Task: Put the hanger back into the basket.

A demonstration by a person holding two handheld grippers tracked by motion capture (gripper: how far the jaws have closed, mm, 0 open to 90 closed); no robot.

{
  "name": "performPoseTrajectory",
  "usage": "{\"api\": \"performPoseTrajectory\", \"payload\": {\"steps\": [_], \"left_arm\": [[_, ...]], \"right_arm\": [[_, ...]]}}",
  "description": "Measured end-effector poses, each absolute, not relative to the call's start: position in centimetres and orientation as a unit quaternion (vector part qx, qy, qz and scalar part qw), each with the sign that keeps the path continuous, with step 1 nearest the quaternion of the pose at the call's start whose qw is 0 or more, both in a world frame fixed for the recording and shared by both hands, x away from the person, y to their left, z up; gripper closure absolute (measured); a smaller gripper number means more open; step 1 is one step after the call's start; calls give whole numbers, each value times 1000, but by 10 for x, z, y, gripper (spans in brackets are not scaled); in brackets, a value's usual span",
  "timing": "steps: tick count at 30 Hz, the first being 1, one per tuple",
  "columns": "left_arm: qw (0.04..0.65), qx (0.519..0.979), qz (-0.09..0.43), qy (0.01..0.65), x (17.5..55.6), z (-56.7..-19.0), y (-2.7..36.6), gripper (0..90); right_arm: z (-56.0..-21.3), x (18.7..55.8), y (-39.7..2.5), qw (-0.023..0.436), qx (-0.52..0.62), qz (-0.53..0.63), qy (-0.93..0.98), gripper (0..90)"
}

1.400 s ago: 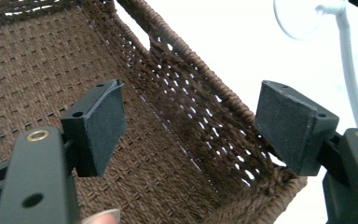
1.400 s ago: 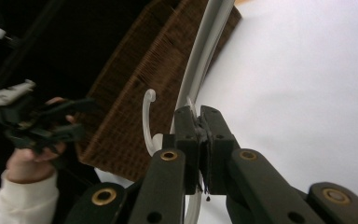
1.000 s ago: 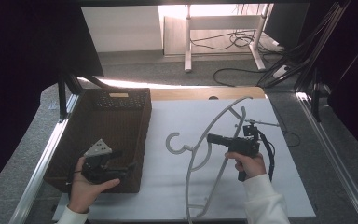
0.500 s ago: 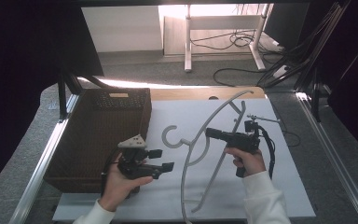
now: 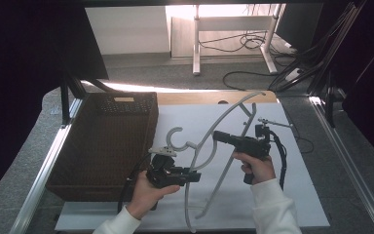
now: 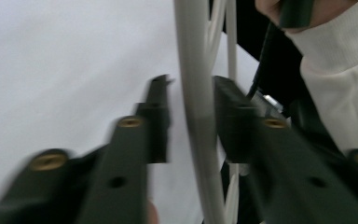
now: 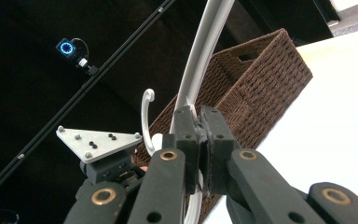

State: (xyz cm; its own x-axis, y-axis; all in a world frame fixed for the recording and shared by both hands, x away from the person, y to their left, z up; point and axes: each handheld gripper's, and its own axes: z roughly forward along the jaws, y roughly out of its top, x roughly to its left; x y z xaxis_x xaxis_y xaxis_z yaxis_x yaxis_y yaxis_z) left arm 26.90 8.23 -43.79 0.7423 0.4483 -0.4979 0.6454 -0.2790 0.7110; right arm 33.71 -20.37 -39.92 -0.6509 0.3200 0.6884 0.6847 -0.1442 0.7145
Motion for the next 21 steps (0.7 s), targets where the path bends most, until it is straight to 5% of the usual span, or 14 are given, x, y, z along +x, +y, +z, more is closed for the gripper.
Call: {"api": "performPoseTrajectory", "payload": {"steps": [11, 21], "left_arm": [[495, 780, -93, 373, 272, -438, 93, 798], [499, 770, -81, 389, 280, -426, 113, 798]], "right_arm": [[-402, 339, -203, 137, -396, -639, -645, 846], [-389, 328, -208, 68, -404, -622, -667, 522]]}}
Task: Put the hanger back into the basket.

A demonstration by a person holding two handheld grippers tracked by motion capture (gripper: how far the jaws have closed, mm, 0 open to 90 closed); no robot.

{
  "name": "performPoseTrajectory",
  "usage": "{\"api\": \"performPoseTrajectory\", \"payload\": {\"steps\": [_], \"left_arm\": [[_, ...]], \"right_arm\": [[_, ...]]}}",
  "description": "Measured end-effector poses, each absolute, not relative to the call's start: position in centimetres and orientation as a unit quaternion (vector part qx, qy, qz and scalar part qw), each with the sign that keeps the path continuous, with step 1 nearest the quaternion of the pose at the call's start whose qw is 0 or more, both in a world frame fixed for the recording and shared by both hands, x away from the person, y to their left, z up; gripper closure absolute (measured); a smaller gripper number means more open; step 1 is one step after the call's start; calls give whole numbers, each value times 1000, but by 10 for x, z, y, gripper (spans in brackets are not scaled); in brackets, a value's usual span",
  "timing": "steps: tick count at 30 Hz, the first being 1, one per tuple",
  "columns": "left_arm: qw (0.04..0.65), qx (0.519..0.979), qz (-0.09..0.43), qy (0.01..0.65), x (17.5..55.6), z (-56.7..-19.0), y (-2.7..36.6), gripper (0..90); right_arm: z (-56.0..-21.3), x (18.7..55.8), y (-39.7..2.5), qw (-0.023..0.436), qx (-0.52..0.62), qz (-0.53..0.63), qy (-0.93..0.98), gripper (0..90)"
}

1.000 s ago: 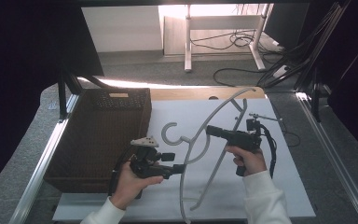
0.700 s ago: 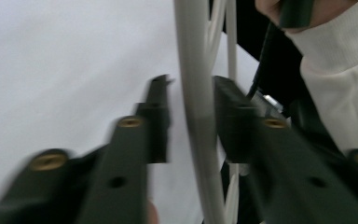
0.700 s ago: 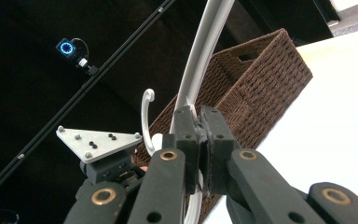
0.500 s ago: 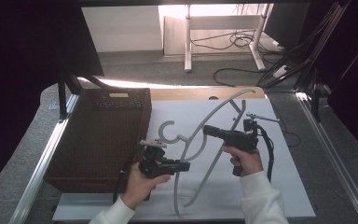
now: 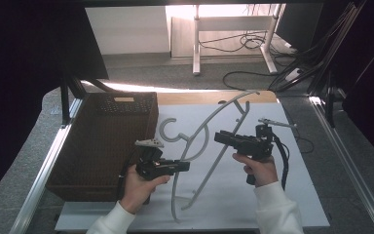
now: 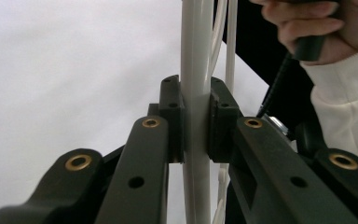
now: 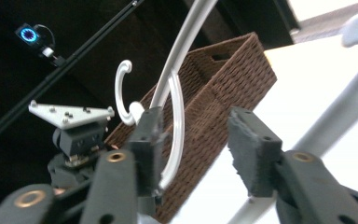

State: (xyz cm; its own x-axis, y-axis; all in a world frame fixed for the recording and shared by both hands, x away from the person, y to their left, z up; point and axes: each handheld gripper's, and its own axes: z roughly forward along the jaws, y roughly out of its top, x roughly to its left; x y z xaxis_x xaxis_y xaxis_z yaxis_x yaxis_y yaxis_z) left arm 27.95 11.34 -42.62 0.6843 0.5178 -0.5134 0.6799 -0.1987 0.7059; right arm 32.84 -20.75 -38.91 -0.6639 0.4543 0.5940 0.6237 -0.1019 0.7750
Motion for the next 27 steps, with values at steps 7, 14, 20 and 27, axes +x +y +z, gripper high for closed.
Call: {"api": "performPoseTrajectory", "payload": {"steps": [7, 14, 20, 27], "left_arm": [[490, 771, -64, 402, 283, -413, 130, 798], [482, 776, -45, 405, 283, -394, 148, 797], [475, 783, -27, 401, 286, -374, 162, 797], [472, 783, -14, 404, 292, -361, 179, 797]], "right_arm": [[-376, 309, -222, -6, -374, -585, -719, 406], [-405, 302, -246, -34, -388, -518, -762, 353], [-428, 298, -267, -38, -413, -495, -763, 351], [-434, 297, -275, -50, -423, -480, -767, 332]]}}
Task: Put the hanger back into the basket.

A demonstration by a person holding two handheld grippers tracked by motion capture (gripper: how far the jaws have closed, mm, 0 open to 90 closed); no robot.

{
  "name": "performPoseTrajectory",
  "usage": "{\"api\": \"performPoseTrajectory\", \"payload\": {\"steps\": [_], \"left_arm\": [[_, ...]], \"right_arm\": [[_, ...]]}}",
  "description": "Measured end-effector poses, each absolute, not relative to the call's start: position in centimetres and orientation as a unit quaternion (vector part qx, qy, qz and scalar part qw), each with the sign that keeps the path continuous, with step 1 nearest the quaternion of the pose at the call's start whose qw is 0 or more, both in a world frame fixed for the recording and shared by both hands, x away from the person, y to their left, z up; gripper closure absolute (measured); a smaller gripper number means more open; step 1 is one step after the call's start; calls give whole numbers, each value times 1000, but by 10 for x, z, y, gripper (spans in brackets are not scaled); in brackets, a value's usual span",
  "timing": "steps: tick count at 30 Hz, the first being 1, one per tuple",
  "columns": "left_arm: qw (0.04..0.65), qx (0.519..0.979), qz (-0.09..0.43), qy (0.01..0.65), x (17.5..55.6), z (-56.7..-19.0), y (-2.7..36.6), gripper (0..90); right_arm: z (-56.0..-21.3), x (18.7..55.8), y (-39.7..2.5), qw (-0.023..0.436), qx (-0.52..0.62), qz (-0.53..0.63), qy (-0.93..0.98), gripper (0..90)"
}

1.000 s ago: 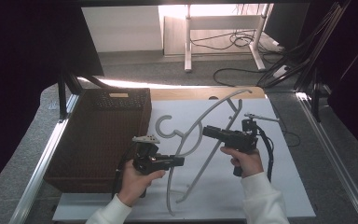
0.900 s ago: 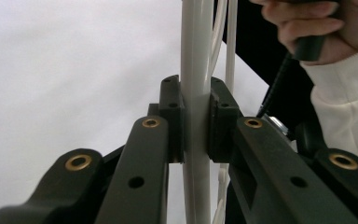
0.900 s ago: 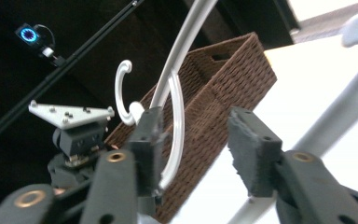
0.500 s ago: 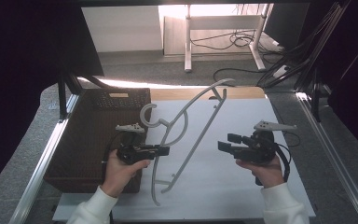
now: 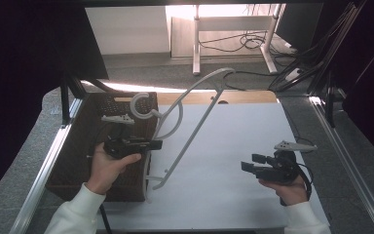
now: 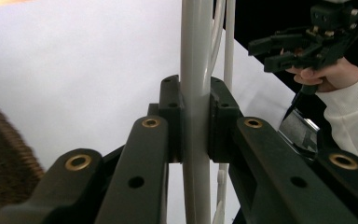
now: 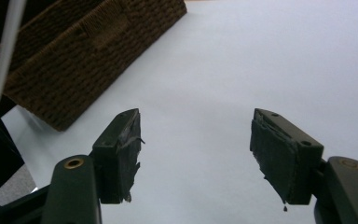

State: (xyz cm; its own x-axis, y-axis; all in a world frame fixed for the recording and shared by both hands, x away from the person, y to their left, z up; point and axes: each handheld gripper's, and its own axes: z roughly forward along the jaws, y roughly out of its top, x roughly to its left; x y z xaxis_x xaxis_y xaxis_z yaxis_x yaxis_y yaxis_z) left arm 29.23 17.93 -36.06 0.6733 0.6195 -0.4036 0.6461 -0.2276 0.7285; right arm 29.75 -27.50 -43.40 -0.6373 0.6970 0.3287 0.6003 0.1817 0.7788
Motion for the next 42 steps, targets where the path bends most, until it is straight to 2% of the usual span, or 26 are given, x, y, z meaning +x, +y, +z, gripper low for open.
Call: {"api": "performPoseTrajectory", "payload": {"steps": [6, 17, 29, 42], "left_arm": [[474, 778, -2, 412, 295, -349, 199, 797], [472, 754, 54, 454, 297, -329, 256, 797], [455, 737, 98, 490, 305, -335, 303, 797], [434, 744, 115, 496, 306, -353, 321, 797]], "right_arm": [[-439, 298, -277, 58, 428, 471, 769, 312], [-440, 298, -276, 67, 431, 465, 771, 303], [-443, 298, -280, 70, 441, 462, 766, 302], [-446, 299, -280, 71, 444, 456, 768, 296]]}}
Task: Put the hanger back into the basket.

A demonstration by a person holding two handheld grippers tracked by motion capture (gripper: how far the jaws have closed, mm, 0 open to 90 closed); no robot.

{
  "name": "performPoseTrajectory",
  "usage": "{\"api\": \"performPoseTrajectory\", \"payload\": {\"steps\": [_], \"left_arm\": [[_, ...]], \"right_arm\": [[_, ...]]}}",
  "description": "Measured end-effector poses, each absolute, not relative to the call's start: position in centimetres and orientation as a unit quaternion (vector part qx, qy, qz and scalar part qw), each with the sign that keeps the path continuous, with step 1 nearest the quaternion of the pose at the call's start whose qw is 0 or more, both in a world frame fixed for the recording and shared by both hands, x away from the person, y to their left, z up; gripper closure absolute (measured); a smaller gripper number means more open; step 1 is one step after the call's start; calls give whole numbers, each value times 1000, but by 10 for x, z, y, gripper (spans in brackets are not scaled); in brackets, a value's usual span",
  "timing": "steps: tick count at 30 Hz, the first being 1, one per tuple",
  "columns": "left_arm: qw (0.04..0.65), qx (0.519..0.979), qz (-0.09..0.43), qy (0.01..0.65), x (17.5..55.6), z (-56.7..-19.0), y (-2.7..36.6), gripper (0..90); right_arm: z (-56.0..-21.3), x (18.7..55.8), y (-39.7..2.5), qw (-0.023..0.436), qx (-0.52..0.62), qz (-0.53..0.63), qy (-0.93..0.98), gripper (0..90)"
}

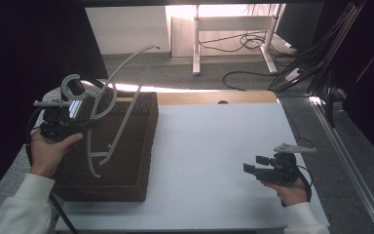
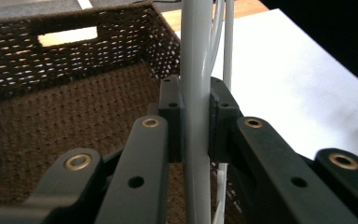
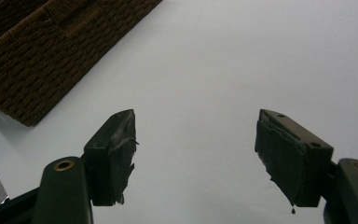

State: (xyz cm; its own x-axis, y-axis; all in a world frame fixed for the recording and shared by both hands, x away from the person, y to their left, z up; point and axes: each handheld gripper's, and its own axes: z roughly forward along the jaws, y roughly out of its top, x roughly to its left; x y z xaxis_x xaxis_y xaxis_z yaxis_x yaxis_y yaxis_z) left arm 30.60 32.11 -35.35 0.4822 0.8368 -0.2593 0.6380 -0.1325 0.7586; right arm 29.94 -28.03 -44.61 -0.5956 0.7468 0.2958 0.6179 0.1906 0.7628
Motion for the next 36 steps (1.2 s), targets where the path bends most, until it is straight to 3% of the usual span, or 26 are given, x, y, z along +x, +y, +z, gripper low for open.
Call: {"api": "performPoseTrajectory", "payload": {"steps": [23, 36], "left_arm": [[349, 773, 172, 501, 297, -385, 356, 797], [307, 788, 182, 502, 296, -403, 357, 797]], "right_arm": [[-451, 301, -282, 74, 448, 450, 769, 285], [-451, 301, -282, 74, 448, 447, 770, 283]]}}
